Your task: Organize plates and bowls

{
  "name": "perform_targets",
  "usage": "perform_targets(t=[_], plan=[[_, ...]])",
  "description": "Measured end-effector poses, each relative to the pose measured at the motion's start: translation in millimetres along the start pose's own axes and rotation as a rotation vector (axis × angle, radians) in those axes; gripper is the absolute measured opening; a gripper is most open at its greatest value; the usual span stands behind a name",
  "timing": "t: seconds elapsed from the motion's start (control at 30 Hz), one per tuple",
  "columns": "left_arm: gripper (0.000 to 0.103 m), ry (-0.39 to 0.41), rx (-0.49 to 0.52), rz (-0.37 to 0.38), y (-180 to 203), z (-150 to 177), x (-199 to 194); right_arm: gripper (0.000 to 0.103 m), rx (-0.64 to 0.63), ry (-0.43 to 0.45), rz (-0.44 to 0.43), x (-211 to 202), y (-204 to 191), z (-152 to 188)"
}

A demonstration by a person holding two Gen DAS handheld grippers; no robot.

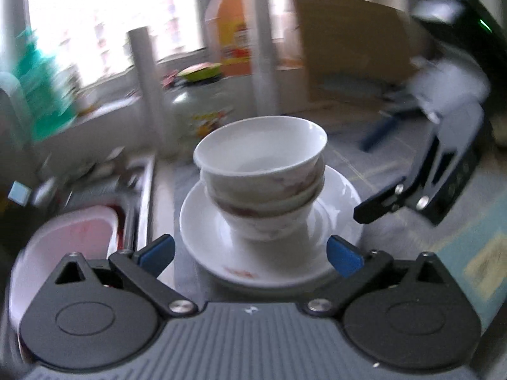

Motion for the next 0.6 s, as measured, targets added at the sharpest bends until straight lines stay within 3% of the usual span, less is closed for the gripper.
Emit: perform_targets(t=[0.13, 0.2, 0.33, 0.6], plan=[[0.101, -0.064, -0.237, -0.15, 12, 9, -22, 0.103, 0.133, -0.075, 0.122, -20, 3, 25], [0.101, -0.066, -0.296, -0.188, 23, 9, -36, 0.103, 0.168, -0.079, 0.155, -36, 0, 33], [0.101, -0.05, -0.325, -0.271, 38, 6, -67, 0.103, 0.188, -0.069, 0.212, -67, -3, 44], [0.101, -0.005, -0.329, -0.298, 59, -6, -103, 0.103, 0.22, -0.009, 0.227, -110, -4, 49]])
Point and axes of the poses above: each gripper's, at about its wrist camera, not at the fingertips, and x roughly the way its jaws point, y to its right, z to its underside, the point moved 10 cm from there along x, roughly the way its jaws point, and after that the axes turned 7 degrees about z, right-handed, at the moved point
